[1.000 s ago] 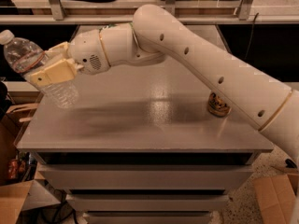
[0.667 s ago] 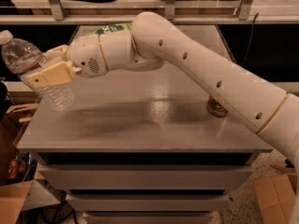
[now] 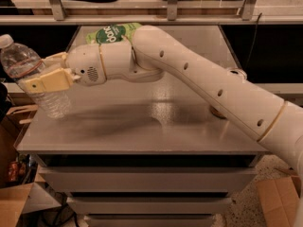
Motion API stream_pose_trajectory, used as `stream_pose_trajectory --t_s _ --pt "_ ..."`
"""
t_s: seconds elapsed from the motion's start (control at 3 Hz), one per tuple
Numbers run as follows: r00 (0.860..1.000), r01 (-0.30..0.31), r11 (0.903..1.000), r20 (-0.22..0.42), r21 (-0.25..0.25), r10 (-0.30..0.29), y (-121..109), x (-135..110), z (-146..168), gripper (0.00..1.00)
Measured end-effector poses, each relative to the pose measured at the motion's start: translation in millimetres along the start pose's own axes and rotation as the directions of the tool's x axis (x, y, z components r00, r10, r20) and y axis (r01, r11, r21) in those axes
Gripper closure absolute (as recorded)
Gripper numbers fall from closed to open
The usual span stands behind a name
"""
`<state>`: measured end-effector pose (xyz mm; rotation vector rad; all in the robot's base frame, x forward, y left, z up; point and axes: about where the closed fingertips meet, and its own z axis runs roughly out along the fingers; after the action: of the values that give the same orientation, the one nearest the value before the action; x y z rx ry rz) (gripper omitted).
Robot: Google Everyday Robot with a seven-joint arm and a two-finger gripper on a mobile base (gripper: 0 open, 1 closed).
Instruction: Place water bottle upright
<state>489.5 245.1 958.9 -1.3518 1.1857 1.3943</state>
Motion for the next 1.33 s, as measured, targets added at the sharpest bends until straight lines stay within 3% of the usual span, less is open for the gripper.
stream_pose_trajectory --t_s 1.33 --pt "0.995 -0.032 0.9993 0.091 0.018 0.031 -11.0 17.4 1.3 1.0"
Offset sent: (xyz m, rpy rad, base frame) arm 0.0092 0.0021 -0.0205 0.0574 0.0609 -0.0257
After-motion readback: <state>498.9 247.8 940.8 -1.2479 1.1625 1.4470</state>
